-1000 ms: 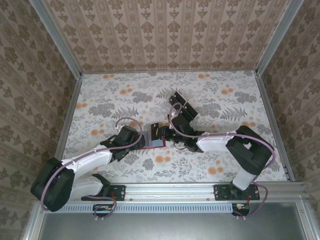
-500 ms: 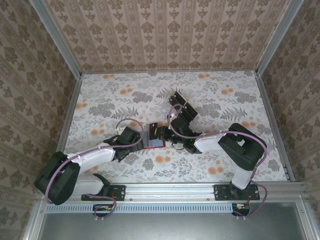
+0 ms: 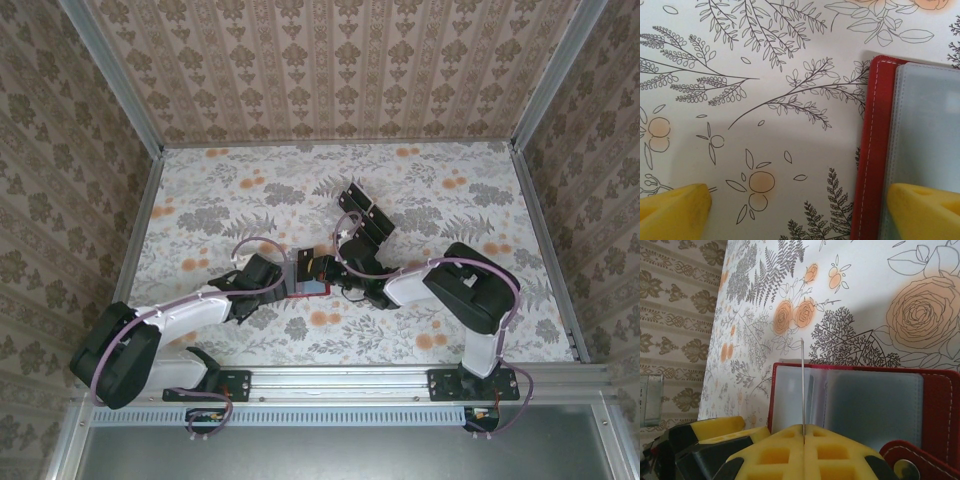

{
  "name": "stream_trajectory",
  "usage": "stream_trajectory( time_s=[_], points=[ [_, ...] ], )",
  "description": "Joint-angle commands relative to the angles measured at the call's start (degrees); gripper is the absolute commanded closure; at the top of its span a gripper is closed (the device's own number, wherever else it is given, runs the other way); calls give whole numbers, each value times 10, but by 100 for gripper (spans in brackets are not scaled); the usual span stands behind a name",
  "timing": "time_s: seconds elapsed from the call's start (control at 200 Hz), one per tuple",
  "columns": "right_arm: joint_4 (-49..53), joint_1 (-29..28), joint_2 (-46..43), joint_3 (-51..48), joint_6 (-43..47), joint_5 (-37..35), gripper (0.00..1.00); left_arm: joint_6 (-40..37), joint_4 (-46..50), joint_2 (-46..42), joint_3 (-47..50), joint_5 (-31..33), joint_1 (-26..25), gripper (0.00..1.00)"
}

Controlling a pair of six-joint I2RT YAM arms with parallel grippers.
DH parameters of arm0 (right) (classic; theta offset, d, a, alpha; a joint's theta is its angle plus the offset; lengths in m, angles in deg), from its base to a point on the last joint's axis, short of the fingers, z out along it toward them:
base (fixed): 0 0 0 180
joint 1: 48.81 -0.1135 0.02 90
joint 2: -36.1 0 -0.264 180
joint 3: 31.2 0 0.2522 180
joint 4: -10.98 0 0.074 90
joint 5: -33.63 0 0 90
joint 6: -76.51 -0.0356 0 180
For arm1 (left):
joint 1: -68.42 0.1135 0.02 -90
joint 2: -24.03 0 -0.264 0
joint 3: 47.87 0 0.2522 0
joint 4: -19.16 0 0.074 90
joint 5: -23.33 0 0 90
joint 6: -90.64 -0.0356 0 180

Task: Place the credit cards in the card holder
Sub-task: Insert the credit card into the card slot.

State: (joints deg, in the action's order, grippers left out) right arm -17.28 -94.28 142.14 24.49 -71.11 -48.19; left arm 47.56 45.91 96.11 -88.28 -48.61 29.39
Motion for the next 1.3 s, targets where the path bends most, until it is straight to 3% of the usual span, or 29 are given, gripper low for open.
stream_trajectory(
  time_s=[0.0,1.295],
  points=[
    [-28,-6,15,-1,-10,3,100,18,37,11,13,13,-4,0],
    [-165,-29,87,-61,-94,4,100,26,41,7,27,21,-9,0]
  ],
)
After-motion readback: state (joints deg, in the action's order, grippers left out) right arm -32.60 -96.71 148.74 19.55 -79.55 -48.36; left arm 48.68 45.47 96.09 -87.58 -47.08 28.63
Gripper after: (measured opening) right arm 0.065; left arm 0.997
